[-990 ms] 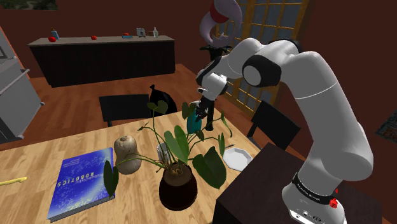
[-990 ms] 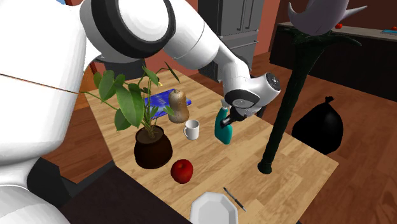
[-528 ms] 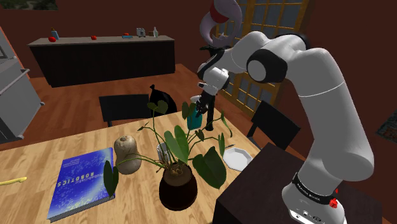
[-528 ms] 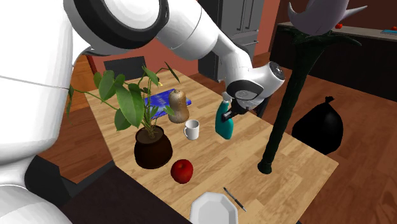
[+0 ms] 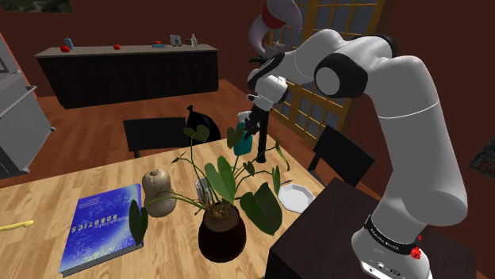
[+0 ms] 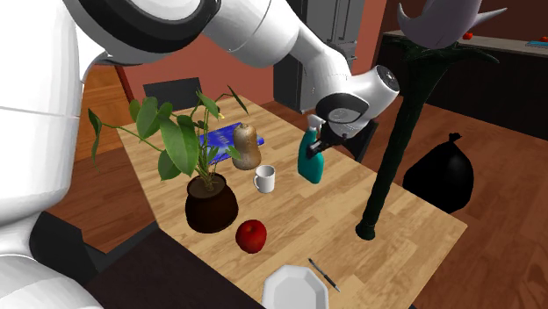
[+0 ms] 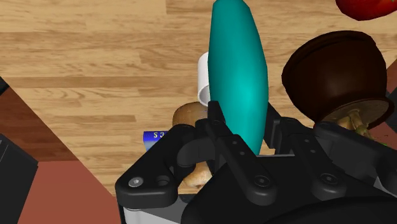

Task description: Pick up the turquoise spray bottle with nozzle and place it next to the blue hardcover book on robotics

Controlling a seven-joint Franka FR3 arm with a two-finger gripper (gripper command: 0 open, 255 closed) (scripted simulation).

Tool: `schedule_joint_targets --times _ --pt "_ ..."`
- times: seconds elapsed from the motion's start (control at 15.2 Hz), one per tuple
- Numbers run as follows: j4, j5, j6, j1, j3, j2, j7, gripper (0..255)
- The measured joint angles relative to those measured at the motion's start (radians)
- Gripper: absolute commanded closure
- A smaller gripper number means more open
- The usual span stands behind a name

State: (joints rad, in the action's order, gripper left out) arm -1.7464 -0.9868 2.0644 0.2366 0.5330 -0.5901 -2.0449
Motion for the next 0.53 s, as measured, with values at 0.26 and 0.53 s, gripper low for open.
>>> schedule_joint_targets --times 0.26,0.53 --pt "0.005 0.028 -0.024 0.009 0.015 0.033 0.031 255" --pt "0.008 0.054 -0.050 0.016 0.028 0.062 0.058 255"
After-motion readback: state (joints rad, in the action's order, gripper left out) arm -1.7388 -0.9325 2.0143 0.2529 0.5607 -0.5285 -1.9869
